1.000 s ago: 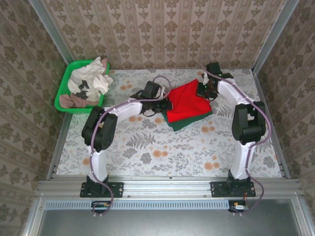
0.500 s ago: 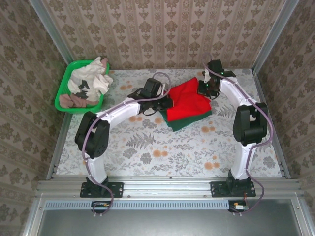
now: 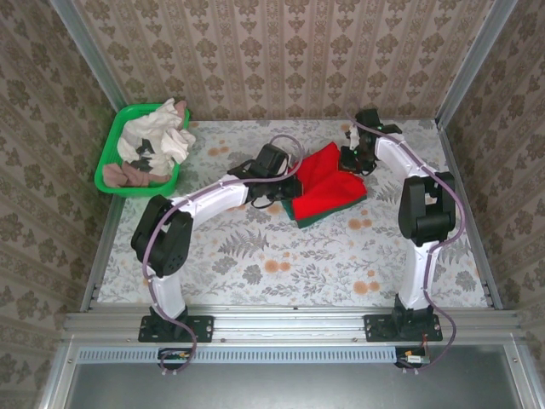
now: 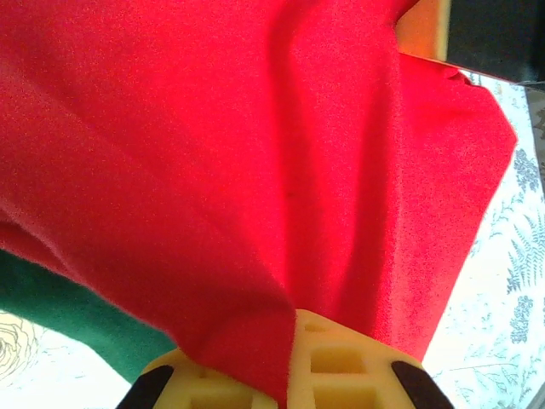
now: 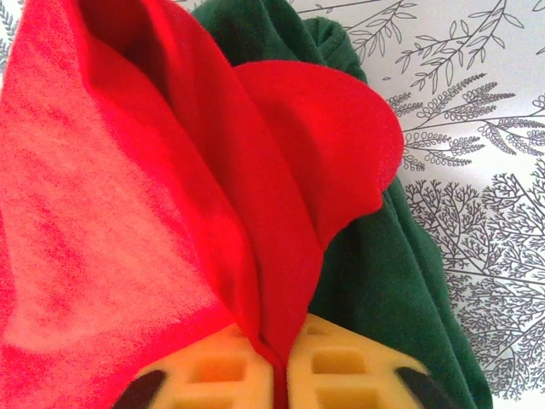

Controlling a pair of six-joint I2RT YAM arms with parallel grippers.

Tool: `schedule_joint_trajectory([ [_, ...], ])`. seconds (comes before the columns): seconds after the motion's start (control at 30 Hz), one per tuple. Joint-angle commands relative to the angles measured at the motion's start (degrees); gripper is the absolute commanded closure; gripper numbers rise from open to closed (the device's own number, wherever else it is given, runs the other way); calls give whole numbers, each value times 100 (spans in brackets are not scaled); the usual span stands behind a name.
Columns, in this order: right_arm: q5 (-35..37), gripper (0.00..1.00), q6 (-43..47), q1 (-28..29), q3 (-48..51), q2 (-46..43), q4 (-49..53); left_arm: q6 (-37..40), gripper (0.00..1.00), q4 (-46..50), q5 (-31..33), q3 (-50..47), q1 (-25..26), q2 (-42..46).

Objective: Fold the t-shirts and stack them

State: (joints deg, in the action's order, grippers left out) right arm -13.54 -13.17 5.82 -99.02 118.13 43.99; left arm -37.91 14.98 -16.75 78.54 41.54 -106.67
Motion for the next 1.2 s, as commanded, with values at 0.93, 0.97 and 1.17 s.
schedule_joint_trajectory([
  [0.93, 1011, 57, -1130, 790, 2431, -1287, -1602, 698, 68, 596, -245, 1600, -731, -1440],
  [0.97, 1075, 55, -1078, 774, 2390, -1304, -1505, 656, 69, 534, -251, 1481, -789, -1515],
  [1.17, 1164, 23, -823, 930, 2388, -2141, -1473, 535, 68, -74, -430, 830, -895, -1298],
])
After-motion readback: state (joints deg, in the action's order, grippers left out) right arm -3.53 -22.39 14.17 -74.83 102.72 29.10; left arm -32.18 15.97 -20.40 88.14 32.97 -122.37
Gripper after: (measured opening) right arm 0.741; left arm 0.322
